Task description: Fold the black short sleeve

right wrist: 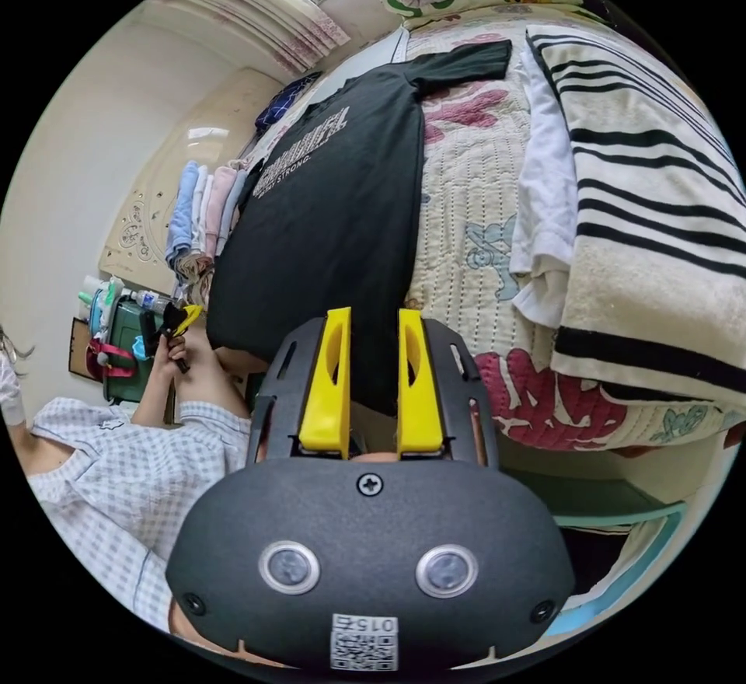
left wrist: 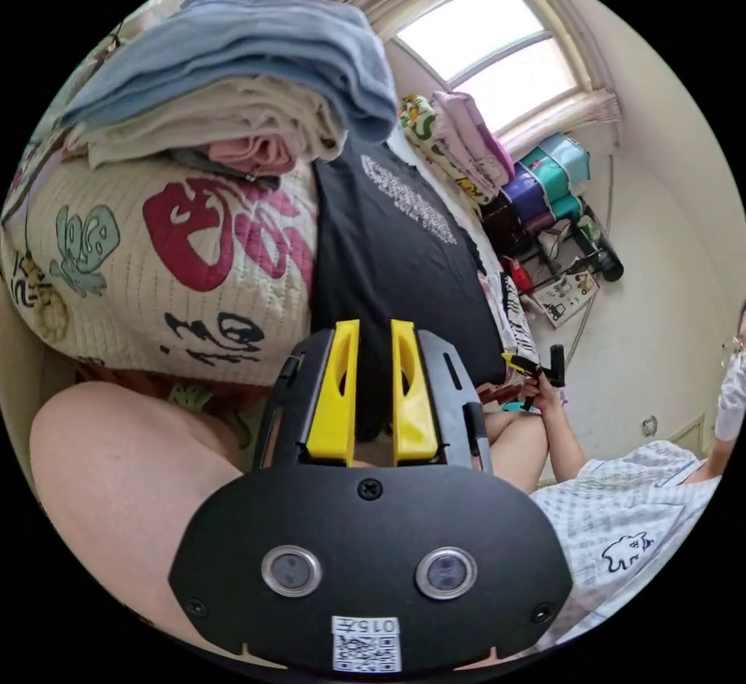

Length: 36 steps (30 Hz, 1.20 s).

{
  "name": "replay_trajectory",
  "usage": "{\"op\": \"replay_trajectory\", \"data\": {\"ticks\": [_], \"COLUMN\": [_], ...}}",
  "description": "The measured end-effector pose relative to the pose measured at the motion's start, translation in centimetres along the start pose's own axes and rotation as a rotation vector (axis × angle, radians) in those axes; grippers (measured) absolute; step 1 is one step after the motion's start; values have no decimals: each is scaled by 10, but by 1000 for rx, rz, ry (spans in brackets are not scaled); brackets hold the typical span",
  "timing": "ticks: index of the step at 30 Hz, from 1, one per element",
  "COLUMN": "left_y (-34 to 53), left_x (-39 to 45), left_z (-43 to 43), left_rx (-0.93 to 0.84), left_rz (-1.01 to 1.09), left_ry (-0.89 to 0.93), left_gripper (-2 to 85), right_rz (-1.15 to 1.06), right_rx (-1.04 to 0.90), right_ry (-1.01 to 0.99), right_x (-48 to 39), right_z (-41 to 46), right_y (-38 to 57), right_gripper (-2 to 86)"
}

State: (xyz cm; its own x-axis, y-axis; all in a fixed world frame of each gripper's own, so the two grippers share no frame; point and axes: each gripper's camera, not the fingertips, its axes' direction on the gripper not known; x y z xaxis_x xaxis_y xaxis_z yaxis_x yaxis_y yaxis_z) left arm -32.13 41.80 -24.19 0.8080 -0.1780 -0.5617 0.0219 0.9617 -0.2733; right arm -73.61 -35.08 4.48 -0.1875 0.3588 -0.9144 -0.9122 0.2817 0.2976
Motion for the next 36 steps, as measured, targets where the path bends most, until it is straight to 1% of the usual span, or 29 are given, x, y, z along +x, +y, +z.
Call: {"op": "replay_trajectory", "data": {"ticks": [1, 4, 9, 12, 15, 17, 19, 23, 27, 28, 31, 33, 36], "left_y": [0, 4, -4, 2, 6, 3, -1, -4, -2, -1, -2, -3, -5], "left_x": [2, 17, 16, 22, 19, 15, 9, 0, 4, 7, 16, 19, 29], "left_z": [10, 19, 16, -1, -7, 2, 22, 34, 25, 19, 4, -1, 4], "left_rx": [-57, -33, -45, 32, 67, 27, -43, -57, -42, -36, -16, -23, -48], "left_rz": [11, 70, 30, 30, 33, 23, 11, -61, -36, -29, -19, -34, -9], "left_ry": [-53, -150, -138, -201, -194, -193, -150, -76, -12, -38, -41, -37, -115], "left_gripper": [89, 95, 98, 104, 104, 107, 109, 99, 35, 19, 5, 2, -1], "right_rz": [-13, -24, -26, -37, -44, -40, -25, -13, -39, -46, -39, -7, 26], "right_rx": [-4, -9, -40, -56, -67, -74, -84, -93, -92, -95, -97, -69, -52], "right_ry": [31, 72, 85, 115, 139, 144, 147, 166, 206, 215, 236, 202, 195], "right_x": [-5, -14, -23, -32, -38, -40, -41, -44, -54, -56, -58, -54, -50], "right_z": [0, 0, 8, 16, 26, 33, 44, 61, 80, 85, 89, 87, 95], "right_y": [2, 6, 8, 10, 14, 15, 17, 22, 33, 35, 45, 52, 63], "right_gripper": [83, 55, 13, 5, 1, 0, -2, -5, -6, -6, -5, -4, -2]}}
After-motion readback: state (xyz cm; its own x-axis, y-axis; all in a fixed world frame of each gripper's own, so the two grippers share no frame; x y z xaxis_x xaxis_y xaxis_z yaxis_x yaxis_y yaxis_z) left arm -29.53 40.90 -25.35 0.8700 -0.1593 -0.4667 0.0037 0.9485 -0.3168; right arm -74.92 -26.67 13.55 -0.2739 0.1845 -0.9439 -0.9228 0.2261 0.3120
